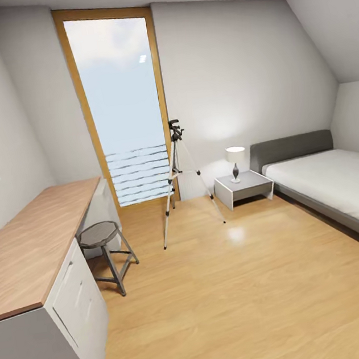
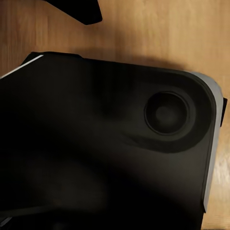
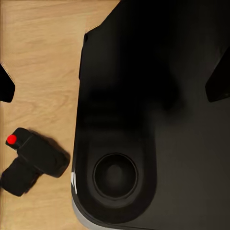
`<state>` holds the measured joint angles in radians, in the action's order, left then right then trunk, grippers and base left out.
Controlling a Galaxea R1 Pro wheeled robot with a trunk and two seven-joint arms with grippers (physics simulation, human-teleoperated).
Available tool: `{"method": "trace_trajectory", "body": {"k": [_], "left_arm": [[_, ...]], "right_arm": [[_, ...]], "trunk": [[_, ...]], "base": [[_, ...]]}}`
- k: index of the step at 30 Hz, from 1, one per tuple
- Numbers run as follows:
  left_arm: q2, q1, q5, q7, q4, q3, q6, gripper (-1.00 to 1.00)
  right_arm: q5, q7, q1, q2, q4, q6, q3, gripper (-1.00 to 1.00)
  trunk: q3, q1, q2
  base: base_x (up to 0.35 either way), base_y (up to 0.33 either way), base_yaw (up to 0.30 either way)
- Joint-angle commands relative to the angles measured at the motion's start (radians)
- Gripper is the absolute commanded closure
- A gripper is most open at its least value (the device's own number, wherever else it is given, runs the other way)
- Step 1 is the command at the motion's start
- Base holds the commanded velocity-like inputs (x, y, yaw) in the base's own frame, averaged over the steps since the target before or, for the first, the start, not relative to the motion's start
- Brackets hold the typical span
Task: Attach the digital camera to the camera tripod in the bedroom.
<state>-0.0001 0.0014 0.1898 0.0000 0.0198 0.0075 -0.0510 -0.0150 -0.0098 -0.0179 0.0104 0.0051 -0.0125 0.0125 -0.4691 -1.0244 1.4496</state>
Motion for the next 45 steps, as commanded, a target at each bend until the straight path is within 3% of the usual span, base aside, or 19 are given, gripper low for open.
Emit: {"method": "trace_trajectory", "body": {"k": [1,22,27,45], "left_arm": [[0.000,0.000,0.005,0.000,0.001,0.000,-0.001,-1.00],[-0.001,0.000,0.005,0.000,0.002,-0.003,-0.001,-1.00],[-0.001,0.000,0.005,0.000,0.001,-0.003,-0.001,-1.00],[-0.001,0.000,0.005,0.000,0.001,-0.002,-0.001,-1.00]], "right_arm": [[-0.002,-0.001,-0.001,0.000,0.001,-0.001,0.001,-1.00],[0.000,-0.002,-0.001,-0.001,0.001,-0.003,0.001,-1.00],[0.001,-0.002,-0.001,-0.001,0.001,-0.033,0.000,-1.00],[0.003,-0.001,-0.001,-0.001,0.001,-0.049,0.000,-1.00]], "trunk": [[-0.001,-0.001,0.000],[-0.001,-0.001,0.000],[-0.001,-0.001,0.000],[-0.001,-0.001,0.000]], "base": [[0.320,0.000,0.000],[0.321,0.000,0.000],[0.321,0.000,-0.021],[0.321,0.000,-0.205]]}}
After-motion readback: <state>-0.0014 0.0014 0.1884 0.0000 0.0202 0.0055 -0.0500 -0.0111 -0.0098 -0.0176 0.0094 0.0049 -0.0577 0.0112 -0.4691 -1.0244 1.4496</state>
